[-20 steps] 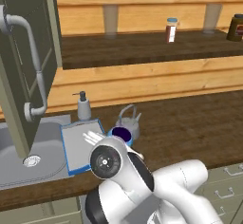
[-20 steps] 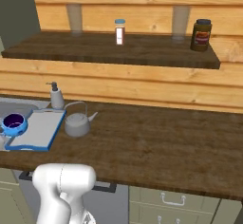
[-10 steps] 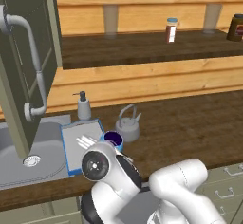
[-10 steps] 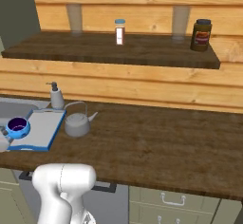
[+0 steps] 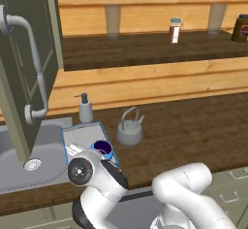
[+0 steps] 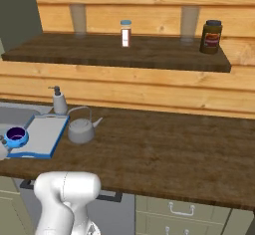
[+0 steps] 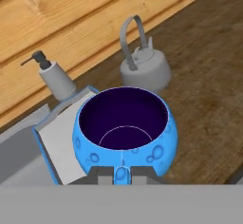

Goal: Pick the kettle from the counter and place it on the tray. Then pick the mug from the cabinet and place it on the tray. Then close the cabinet doors.

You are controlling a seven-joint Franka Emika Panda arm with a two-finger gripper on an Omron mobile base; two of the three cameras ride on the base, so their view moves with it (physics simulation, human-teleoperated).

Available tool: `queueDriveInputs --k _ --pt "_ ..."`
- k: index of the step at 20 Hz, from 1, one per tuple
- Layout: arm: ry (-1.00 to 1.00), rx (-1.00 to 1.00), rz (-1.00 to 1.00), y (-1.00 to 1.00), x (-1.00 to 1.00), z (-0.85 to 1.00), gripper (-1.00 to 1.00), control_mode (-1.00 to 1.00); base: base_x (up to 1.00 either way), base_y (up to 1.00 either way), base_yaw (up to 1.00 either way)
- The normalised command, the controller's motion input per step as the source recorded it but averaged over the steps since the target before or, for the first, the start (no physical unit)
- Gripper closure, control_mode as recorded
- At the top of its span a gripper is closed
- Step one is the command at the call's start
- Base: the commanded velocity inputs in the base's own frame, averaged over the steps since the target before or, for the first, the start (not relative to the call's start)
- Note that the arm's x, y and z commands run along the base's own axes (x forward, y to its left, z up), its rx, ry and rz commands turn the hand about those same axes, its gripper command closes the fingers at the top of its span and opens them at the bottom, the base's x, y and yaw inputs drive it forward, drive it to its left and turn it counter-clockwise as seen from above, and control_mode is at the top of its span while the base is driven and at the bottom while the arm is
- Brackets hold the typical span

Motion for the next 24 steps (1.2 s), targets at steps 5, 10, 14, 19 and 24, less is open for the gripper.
queueDriveInputs --k 5,10,14,19,24 --pt "0.06 0.00 -0.06 0.23 0.13 -0.17 1.00 -1.00 0.00 0.00 0.00" --pt "0.03 0.00 -0.07 0.19 0.18 -0.22 1.00 -1.00 0.00 0.00 0.00" --pt "0.01 0.00 -0.11 0.07 0.18 -0.22 1.00 -1.00 0.00 0.00 0.00" --pt "0.04 0.00 -0.15 0.04 0.26 -0.13 1.00 -1.00 0.00 0.00 0.00" --pt "0.04 0.00 -0.12 0.00 0.29 -0.11 1.00 -1.00 0.00 0.00 0.00"
